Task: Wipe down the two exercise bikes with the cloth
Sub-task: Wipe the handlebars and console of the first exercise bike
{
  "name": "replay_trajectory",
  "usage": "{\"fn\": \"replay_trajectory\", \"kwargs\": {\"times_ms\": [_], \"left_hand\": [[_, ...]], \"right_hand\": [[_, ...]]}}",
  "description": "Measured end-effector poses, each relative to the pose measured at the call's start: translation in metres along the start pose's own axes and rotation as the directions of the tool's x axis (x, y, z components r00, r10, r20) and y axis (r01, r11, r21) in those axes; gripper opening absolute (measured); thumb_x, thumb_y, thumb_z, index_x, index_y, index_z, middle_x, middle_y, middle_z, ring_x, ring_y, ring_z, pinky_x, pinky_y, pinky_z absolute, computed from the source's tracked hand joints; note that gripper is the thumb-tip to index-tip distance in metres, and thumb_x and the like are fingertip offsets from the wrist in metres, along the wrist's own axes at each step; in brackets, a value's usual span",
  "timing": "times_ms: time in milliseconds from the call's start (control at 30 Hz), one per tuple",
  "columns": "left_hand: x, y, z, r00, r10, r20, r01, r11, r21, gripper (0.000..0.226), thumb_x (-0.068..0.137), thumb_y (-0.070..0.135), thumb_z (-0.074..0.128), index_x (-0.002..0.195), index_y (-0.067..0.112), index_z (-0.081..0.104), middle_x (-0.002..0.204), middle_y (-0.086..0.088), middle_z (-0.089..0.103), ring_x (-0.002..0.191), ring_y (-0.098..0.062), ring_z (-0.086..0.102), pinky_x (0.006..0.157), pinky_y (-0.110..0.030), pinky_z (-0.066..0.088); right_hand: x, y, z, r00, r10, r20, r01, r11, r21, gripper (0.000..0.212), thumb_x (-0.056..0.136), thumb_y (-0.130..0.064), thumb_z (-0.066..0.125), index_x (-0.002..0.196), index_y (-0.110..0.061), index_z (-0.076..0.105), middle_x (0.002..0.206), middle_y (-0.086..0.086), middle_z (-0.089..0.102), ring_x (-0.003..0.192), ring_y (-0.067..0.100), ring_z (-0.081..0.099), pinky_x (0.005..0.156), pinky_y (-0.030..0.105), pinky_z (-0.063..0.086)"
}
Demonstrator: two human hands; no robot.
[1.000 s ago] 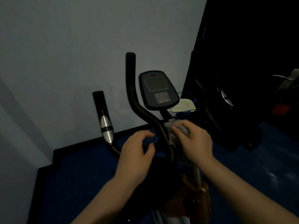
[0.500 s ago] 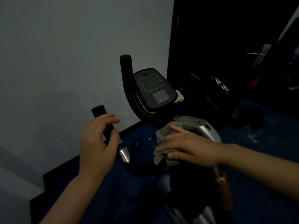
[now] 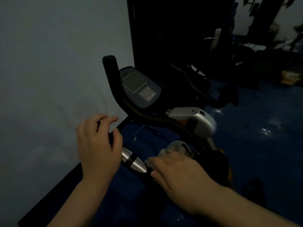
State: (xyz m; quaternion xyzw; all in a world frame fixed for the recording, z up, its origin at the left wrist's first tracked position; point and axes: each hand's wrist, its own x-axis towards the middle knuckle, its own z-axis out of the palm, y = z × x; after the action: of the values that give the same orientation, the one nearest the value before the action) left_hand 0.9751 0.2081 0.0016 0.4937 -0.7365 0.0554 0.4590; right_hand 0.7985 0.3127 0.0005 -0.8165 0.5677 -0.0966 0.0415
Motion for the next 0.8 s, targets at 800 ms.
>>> {"fn": "replay_trajectory", "kwargs": {"times_ms": [800], "left_hand": [[0.000, 0.014, 0.007, 0.988, -0.145, -0.058, 0.147, 0.988, 0.042, 0.017, 0.083, 0.014, 0.057, 0.097, 0.014, 0.067, 0.105, -0.004, 0.054, 0.104, -0.019, 0.042, 0.079, -0.015, 0.028]], "right_hand": [[0.025, 0.012, -0.014, 0.994, -0.029, 0.107, 0.022, 0.998, 0.066, 0.038, 0.095, -0.053, 0.040, 0.104, -0.019, 0.055, 0.100, 0.007, 0.067, 0.093, 0.028, 0.061, 0.065, 0.032, 0.035]]}}
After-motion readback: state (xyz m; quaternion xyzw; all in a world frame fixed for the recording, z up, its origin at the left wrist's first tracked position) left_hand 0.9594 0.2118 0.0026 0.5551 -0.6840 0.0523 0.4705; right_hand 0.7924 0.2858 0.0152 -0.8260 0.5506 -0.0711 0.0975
